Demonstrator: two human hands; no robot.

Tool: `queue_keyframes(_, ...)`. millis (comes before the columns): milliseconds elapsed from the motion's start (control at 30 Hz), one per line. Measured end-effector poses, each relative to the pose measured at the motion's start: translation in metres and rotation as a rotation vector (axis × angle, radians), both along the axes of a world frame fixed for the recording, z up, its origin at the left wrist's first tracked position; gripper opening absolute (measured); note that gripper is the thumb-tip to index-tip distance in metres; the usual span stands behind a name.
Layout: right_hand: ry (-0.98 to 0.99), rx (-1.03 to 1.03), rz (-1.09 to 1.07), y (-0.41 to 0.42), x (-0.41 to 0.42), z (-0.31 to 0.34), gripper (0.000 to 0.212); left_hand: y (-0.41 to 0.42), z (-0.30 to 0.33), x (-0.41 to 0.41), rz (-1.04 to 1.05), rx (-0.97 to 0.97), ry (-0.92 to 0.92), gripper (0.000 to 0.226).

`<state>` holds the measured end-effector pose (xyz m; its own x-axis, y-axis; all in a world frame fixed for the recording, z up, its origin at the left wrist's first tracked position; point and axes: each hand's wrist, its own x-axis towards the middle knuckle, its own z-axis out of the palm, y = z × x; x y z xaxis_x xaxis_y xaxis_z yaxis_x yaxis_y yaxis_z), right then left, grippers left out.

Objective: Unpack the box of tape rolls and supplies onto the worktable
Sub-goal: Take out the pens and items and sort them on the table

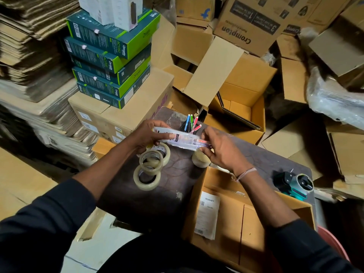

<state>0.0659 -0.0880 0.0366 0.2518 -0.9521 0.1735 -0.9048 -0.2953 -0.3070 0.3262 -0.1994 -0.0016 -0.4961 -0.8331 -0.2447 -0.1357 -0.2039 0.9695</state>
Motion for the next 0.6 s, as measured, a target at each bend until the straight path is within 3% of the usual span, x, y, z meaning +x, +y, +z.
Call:
queue_keyframes(233,0.301,0.091,-0.001,-0.01,0.014,-0.016,0.034,-0.005,-0.002,-0.002,0.019,0.168,0.017,0.037)
queue_keyframes(367,0.29,0.111,-0.028,-0.014,0.005,-0.026,0.021,-0.008,-0.003,0.005,0.03,0.202,0.007,0.017)
queue_keyframes(533,0.239,0.181,-0.103,-0.014,-0.024,-0.029,0.013,-0.019,-0.014,0.029,0.15,0.217,0.029,0.033)
queue_keyframes(600,0.092,0.242,-0.155,-0.016,-0.036,-0.03,0.015,-0.021,-0.018,0.035,0.186,0.24,0.062,0.028)
